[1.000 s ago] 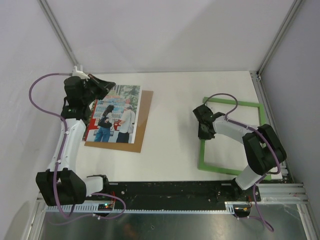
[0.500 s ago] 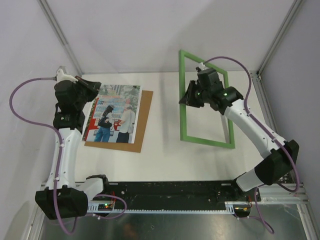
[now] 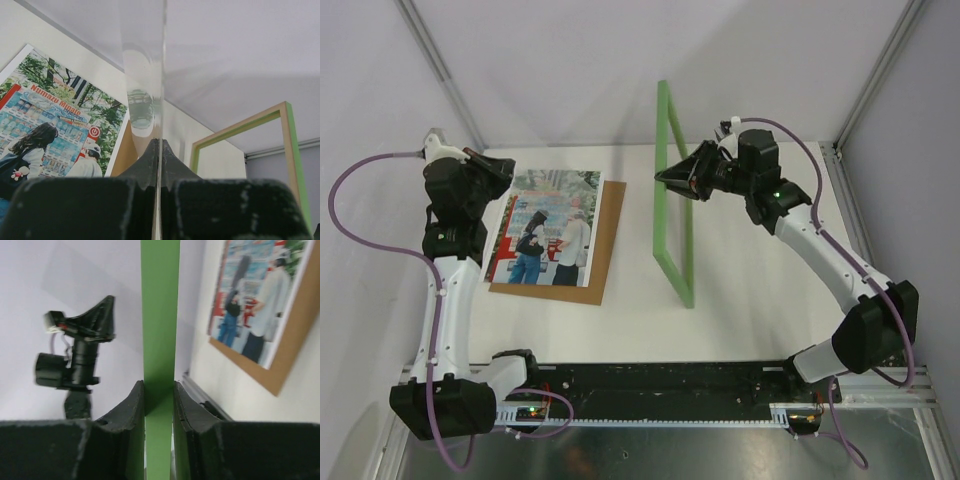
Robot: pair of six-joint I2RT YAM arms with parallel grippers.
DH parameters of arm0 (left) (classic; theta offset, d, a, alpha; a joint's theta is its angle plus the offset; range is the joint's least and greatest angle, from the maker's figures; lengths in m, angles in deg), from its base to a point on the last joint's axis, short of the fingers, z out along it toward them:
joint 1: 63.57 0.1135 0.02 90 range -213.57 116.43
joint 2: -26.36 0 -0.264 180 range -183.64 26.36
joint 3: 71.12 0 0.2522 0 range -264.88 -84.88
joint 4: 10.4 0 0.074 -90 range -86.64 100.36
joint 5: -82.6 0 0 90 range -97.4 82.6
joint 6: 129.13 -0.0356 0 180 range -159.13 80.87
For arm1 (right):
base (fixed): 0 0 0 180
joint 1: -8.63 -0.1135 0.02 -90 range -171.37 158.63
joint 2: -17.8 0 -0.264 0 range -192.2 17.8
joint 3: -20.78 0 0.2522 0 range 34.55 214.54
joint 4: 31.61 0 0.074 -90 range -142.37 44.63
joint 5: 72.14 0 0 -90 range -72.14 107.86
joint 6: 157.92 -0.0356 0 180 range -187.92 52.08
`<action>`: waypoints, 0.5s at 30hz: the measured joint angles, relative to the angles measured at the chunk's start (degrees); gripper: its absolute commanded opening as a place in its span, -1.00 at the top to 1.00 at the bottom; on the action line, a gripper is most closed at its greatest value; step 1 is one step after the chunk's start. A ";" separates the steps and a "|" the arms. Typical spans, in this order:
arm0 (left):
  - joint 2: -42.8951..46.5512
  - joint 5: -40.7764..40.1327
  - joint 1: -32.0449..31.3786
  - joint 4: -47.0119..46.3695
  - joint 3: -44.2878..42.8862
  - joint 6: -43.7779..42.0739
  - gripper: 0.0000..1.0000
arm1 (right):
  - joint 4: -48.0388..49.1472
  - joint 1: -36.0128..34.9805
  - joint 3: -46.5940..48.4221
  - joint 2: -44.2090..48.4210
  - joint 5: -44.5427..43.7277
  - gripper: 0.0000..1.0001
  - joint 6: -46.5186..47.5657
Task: Put the photo into the frame
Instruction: Turn over the frame body.
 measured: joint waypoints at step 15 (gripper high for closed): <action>0.00 -0.02 0.07 0.17 0.00 -0.09 1.00 | 40.96 1.79 -13.14 -0.09 7.50 1.00 -27.34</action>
